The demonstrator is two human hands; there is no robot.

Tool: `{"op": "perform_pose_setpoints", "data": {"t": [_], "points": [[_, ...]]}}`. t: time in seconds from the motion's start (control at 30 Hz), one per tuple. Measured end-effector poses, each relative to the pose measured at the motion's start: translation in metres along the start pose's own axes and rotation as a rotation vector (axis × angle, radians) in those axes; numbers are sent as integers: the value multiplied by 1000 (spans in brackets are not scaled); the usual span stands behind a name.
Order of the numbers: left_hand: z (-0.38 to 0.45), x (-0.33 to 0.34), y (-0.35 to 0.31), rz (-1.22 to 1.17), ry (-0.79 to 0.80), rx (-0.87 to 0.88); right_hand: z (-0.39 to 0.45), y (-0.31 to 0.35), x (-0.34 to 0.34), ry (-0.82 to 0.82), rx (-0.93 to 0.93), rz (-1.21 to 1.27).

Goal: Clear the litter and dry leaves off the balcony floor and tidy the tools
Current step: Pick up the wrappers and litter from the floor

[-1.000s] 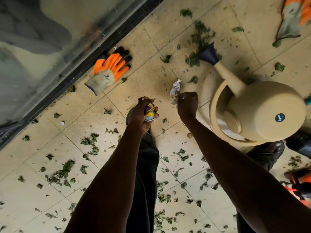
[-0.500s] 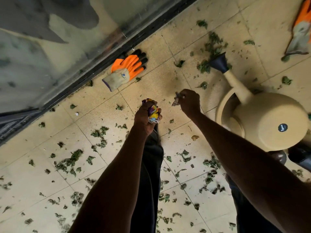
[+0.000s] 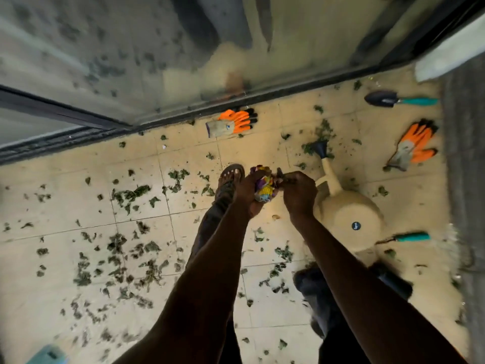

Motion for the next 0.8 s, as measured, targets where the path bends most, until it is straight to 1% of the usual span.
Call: {"op": "perform_pose_setpoints", "data": {"t": [0.1, 0.17, 0.3, 0.37, 0.47, 0.57, 0.63, 0.7, 0.73, 0.8], "points": [[-47, 16, 5, -94, 75, 24, -28, 40, -33, 94, -126, -47], [-76, 24, 7, -152, 97, 43, -45, 63, -49, 148, -204, -69], [-146, 45, 15, -281, 167, 50, -79, 108, -95, 174, -171, -74], [-185, 59, 15, -275, 218, 54, -100, 128, -124, 176, -149, -70], [-232, 86, 20, -192, 243, 65, -128, 147, -173, 99, -142, -69], [-273, 123, 40, -106, 267, 93, -154, 150, -237, -68, -105, -8], [-285, 141, 49, -74, 243, 112, -162, 145, -263, -139, -34, 14], [-301, 158, 63, -41, 239, 136, -175, 140, -294, -126, -9, 95], [-310, 166, 69, -29, 244, 151, -179, 138, -305, -91, 0, 178], [-328, 178, 75, -22, 246, 175, -187, 135, -319, 29, 87, 426]]}}
Point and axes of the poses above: each hand's wrist, its own z-axis towards the middle knuckle, its own x-axis out of the palm, y = z × x, the point moved 6 cm from there along z, towards the middle knuckle, and after that the axes turned 1 degree about -z, right-handed, at the moved point
